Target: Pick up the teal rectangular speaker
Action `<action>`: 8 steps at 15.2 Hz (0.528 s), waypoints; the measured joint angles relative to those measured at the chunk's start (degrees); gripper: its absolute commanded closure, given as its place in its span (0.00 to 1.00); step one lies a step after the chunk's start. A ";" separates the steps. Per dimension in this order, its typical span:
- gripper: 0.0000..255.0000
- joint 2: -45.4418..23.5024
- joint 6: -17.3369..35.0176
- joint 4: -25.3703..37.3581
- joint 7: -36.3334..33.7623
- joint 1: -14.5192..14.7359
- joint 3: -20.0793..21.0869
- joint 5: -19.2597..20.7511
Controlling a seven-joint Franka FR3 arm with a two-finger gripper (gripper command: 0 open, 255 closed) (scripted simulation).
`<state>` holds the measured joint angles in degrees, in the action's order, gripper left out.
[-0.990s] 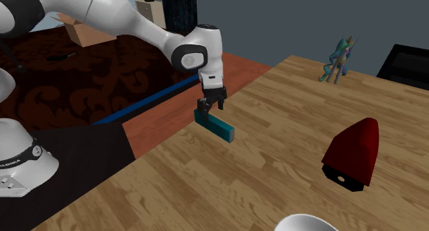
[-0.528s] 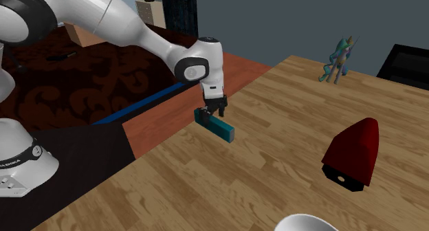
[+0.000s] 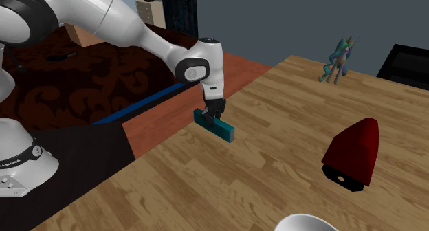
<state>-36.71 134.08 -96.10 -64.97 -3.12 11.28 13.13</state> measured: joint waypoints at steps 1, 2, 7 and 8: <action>1.00 0.00 0.00 0.00 0.00 0.00 0.00 0.00; 1.00 -0.01 0.00 0.01 0.00 0.00 0.00 0.00; 1.00 1.50 -1.49 -0.03 0.29 -0.19 0.31 -0.40; 1.00 1.94 -1.94 0.00 0.31 -0.20 0.40 -0.51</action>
<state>-34.77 132.13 -96.10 -64.66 -3.32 11.67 12.62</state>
